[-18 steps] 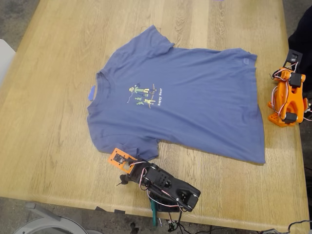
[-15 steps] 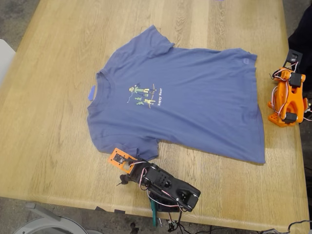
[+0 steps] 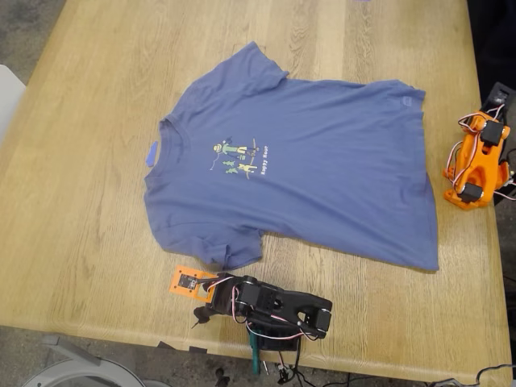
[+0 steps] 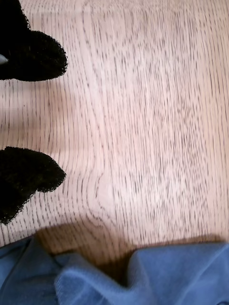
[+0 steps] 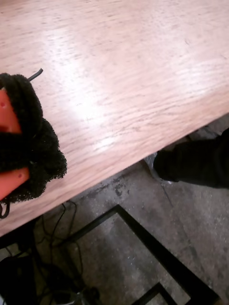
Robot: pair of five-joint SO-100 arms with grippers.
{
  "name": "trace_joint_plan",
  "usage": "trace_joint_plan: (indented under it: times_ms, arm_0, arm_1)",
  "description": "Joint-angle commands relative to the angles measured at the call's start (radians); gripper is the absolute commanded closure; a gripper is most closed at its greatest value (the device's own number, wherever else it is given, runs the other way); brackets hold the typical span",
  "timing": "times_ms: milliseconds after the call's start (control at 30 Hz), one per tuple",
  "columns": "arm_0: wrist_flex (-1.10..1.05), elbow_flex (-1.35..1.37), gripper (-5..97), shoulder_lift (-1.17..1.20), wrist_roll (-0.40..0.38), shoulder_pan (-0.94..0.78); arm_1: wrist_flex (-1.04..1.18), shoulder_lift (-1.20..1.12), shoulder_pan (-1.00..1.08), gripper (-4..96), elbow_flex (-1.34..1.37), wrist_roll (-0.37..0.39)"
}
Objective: Fold a T-shirt
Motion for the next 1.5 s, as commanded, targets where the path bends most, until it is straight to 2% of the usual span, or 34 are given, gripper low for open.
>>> trace_joint_plan:
  times_ms: [0, 533, 667, 800, 933, 1033, 1200, 1300, 1467]
  arm_0:
    - [-0.020, -0.020, 65, 0.117, 0.005, -0.018]
    - [-0.061, -0.020, 65, 0.117, 0.012, -0.021]
    - [-0.173, -0.064, 65, 0.117, 0.023, 0.018]
    - [0.071, -0.264, 64, 0.117, 0.032, 0.117]
    - [0.279, -0.469, 54, 0.098, -0.011, 0.236]
    - [0.376, -0.653, 47, -0.041, -0.043, 0.295]
    - [0.376, -0.989, 43, -0.402, -0.060, 0.321]
    - [0.347, -1.129, 41, -0.583, -0.078, 0.405]
    - [0.100, -1.147, 37, -0.821, -0.109, 0.522]
  arm_1:
    - [-0.018, 0.003, 0.026, 91.1, 0.071, -0.005]
    - [-0.058, 0.003, 0.009, 90.6, 0.071, -0.002]
    - [-0.284, 0.003, 0.006, 82.8, 0.060, 0.000]
    - [-0.098, 0.005, -0.041, 79.4, -0.121, 0.037]
    - [0.097, 0.003, -0.287, 77.9, -0.371, 0.091]
    - [0.276, -0.011, -0.538, 76.8, -0.571, 0.084]
    - [0.477, -0.163, -0.785, 72.3, -0.928, 0.055]
    - [0.522, -0.272, -0.980, 68.4, -1.097, 0.040]
    - [0.400, -0.503, -1.261, 68.5, -1.241, 0.044]
